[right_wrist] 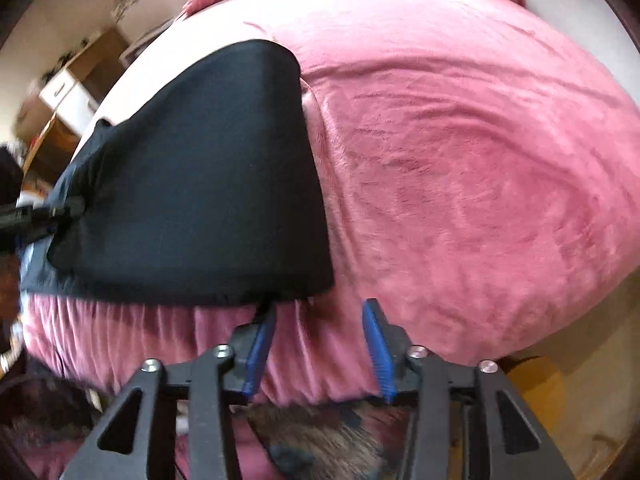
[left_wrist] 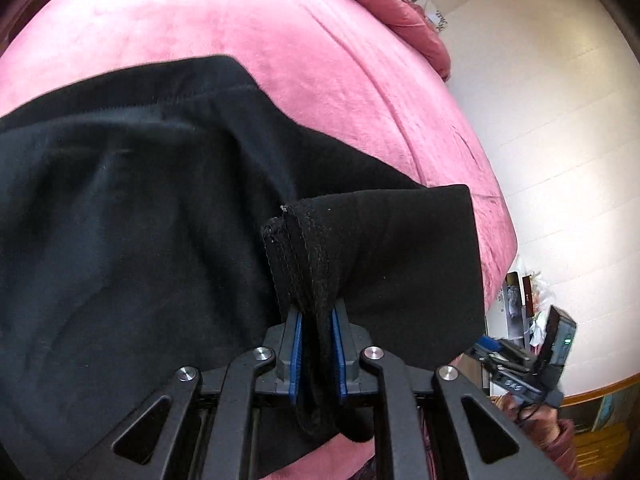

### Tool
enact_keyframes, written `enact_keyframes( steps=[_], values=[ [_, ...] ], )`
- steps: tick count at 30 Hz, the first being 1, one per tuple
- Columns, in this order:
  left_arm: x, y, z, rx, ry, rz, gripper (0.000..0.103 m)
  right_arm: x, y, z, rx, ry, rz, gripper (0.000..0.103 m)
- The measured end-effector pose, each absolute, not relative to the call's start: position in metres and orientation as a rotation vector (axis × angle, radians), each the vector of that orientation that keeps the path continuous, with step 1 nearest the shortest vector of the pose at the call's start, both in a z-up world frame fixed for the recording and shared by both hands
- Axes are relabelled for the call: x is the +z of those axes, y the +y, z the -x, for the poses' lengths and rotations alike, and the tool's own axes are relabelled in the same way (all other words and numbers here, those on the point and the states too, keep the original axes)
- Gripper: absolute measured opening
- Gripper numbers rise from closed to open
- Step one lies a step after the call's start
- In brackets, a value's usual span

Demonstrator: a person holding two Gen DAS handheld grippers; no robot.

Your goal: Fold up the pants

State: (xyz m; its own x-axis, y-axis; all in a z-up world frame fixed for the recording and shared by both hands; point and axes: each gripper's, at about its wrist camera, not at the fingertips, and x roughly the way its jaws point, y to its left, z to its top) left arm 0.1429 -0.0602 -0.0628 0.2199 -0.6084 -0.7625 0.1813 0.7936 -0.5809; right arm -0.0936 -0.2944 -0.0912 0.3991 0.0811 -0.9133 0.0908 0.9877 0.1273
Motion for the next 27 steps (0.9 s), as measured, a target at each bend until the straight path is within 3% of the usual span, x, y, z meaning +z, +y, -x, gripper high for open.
enact_keyframes(
  steps=[5,10,20,27],
  values=[
    [-0.062,-0.069,-0.13,-0.566,1.203,0.376,0.014,-0.044,-0.293,0.089,0.027,1.063,-0.169,0.046],
    [-0.065,-0.082,-0.121,-0.547,1.192,0.385,0.013,-0.021,-0.25,0.03,0.123,0.962,-0.131,0.046],
    [-0.068,-0.085,-0.112,-0.516,1.166,0.376,0.014,-0.081,-0.224,-0.071,-0.017,1.103,-0.101,0.047],
    [-0.057,-0.069,-0.102,-0.461,1.17,0.413,0.03,-0.075,-0.219,-0.062,-0.017,1.069,-0.047,0.049]
  ],
)
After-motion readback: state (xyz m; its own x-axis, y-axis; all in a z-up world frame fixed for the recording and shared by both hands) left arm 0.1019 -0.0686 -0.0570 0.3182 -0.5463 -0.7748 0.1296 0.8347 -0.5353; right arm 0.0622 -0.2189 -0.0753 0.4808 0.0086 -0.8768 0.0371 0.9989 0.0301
